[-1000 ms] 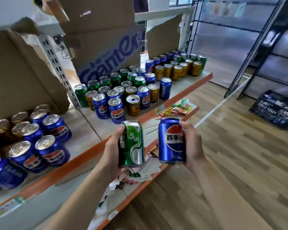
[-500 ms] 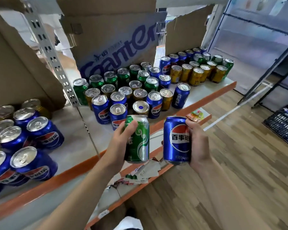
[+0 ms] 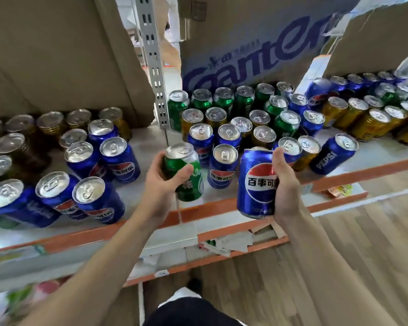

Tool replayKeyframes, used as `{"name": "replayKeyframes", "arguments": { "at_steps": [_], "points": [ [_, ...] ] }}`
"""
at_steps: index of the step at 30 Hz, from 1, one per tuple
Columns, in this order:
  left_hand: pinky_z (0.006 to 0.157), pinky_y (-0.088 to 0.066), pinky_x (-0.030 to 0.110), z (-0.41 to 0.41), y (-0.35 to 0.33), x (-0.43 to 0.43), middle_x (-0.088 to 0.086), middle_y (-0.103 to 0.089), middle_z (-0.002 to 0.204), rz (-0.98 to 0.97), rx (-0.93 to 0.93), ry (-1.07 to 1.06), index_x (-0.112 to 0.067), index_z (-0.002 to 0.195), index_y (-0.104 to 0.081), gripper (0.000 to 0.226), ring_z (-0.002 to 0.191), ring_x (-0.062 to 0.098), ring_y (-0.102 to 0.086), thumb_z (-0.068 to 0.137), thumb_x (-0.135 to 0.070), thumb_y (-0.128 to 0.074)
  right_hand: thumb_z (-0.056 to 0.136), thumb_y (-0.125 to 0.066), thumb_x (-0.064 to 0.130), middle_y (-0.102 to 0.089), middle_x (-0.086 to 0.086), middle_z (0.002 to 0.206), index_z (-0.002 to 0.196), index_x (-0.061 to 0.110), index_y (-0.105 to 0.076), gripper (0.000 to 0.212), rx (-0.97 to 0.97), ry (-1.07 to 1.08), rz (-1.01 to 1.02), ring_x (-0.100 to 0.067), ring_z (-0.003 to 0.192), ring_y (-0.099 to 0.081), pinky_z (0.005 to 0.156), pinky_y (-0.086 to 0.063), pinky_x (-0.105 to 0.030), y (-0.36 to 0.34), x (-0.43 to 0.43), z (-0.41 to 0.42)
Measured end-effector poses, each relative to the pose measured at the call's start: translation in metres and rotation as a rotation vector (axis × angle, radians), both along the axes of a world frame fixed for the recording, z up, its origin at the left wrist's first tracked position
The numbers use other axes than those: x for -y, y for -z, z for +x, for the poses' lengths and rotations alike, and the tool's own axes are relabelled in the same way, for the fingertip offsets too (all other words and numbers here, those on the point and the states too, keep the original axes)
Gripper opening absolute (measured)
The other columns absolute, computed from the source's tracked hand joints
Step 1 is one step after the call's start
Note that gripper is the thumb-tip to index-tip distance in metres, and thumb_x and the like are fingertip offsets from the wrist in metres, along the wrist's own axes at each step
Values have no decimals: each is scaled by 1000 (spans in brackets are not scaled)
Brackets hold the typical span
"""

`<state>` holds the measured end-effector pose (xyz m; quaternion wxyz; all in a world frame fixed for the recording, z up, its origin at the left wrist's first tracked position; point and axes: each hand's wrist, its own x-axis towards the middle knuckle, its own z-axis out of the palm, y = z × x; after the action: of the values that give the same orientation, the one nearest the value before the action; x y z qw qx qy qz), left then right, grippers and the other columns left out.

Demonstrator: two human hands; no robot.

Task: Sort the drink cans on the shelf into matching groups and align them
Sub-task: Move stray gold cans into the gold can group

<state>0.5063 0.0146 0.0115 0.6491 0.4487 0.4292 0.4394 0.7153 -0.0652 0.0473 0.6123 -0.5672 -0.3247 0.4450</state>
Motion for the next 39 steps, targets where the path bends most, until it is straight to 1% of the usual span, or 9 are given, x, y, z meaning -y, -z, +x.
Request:
{"name": "replayKeyframes", "arguments": {
  "at_steps": [4,9,15,19,23,26,29,31,39],
  "points": [
    [87,-51,20,12,8,-4,-6,-62,121,79,-244,-35,-31,123,-49,65,112,9,-60,70,-18,-85,91,-46,57,-74,-10,86,108,6,-68,58,-94,-5,-10,-23,75,-71,62,-57,-31,2,0,13],
    [100,-51,41,27,25,-3,-2,-57,129,106,-385,-53,-28,130,-47,73,121,17,-55,70,-18,-87,91,-48,54,-73,-10,86,107,7,-70,54,-141,-26,-27,-23,76,-70,61,-56,-29,7,5,40],
    [103,-49,46,40,19,4,-5,-56,122,119,-461,-86,-26,128,-42,72,114,12,-56,71,-22,-86,85,-55,40,-69,-7,81,105,9,-65,38,-146,-80,11,-22,74,-66,64,-52,-30,10,15,88],
    [110,-34,37,52,8,26,10,-40,141,258,-707,-228,-17,141,-32,93,130,23,-41,70,-58,-75,86,-58,35,-70,-6,84,112,8,-63,38,-90,-146,24,-21,75,-67,64,-53,-28,10,27,127],
    [109,-24,33,87,-12,65,17,-33,139,532,-908,-346,-8,138,-32,83,131,31,-32,78,-63,-52,85,-63,39,-73,-6,104,117,15,-61,40,20,-179,4,-22,95,-70,83,-55,-35,9,44,170],
    [114,-20,30,130,-20,92,18,-34,140,736,-1006,-286,-8,136,-36,75,134,33,-30,82,-56,-55,90,-70,27,-72,-4,111,127,16,-54,41,75,-169,29,-18,101,-70,90,-55,-35,6,55,201],
    [115,-26,46,182,-24,112,16,-37,141,834,-1071,-183,-9,137,-39,74,134,32,-32,82,-56,-56,89,-70,18,-71,2,107,127,20,-52,42,124,-138,39,-11,95,-71,85,-57,-30,3,71,230],
    [113,-31,46,215,-26,119,12,-37,143,863,-1085,-89,-10,138,-40,75,134,30,-32,83,-59,-54,88,-71,14,-69,9,105,131,18,-50,48,145,-112,43,-5,92,-70,81,-58,-26,0,80,252],
    [109,-35,43,332,-38,111,5,-41,146,1014,-1091,232,-15,142,-40,76,135,25,-33,85,-64,-50,81,-79,15,-65,10,112,136,16,-49,63,246,43,-12,-7,102,-66,80,-57,-20,-5,107,342]
  ]
}}
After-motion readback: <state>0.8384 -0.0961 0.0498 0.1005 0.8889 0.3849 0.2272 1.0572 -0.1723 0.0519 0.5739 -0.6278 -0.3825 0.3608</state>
